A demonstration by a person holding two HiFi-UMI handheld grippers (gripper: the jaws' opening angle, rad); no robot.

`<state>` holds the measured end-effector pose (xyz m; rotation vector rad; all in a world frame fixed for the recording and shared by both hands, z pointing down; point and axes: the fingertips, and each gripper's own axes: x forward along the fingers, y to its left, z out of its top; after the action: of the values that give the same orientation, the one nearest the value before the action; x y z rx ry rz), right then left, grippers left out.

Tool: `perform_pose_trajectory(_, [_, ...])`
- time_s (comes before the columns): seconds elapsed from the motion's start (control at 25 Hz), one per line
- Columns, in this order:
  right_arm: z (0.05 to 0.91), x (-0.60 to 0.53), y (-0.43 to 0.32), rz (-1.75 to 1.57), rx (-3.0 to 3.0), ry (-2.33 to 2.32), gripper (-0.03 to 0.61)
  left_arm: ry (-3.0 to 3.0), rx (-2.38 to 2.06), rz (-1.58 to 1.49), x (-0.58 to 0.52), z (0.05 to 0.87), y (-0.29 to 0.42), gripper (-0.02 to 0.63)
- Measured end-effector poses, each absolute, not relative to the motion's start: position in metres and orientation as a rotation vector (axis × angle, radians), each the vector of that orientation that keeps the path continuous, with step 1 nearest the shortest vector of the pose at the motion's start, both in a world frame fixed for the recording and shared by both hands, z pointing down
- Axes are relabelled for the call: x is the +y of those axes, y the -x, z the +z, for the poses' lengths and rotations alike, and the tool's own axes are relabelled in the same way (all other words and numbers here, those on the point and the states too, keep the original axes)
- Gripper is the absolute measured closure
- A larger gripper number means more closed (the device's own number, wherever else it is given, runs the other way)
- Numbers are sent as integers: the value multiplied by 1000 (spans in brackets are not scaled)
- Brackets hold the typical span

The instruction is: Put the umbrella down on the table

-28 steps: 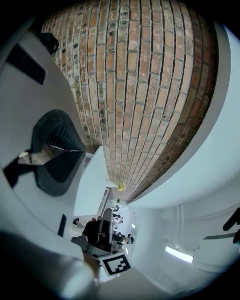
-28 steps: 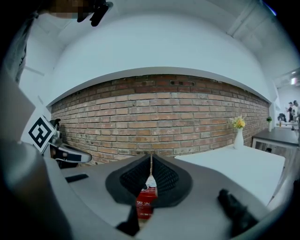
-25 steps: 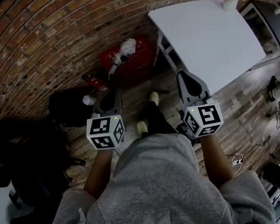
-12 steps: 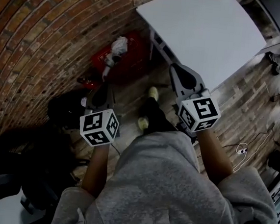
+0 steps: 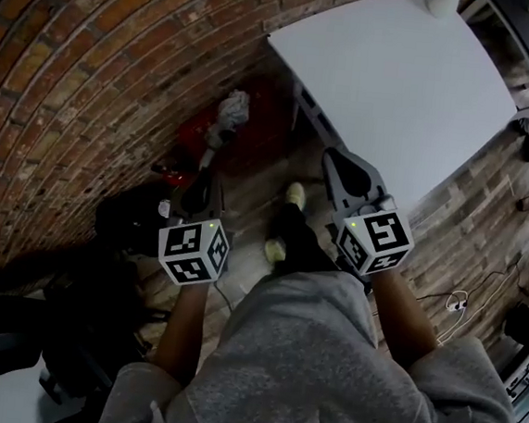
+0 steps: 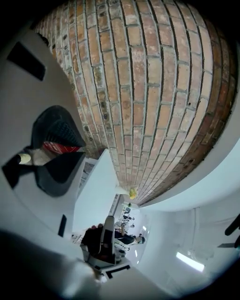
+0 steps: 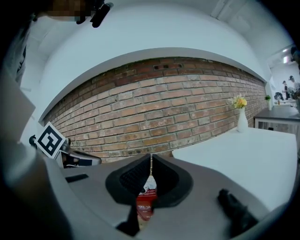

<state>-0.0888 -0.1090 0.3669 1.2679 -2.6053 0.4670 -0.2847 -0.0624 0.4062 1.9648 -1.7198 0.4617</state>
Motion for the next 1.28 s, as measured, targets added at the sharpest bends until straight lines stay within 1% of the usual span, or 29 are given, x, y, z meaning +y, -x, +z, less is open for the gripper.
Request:
perform_pose_trajectory(0.6, [402,-164,123,602,-2599,-1180,549,-1951,-1635,556,-138,448,281,584])
perform_pose_trajectory(0.88, [416,-186,128,627,-2582,-1157,549,-1920,-1575,627,-166,480,282,506])
perform_pose_trajectory(1.04, [422,-193,130,648,-2573,-1153,549,-1913,-1568,693,-179,497,287,479])
perform_pose_trajectory(1.28, [432,-202,131,670,-2559,-1154,549,-1896,-1543,820,-196,533,300,454])
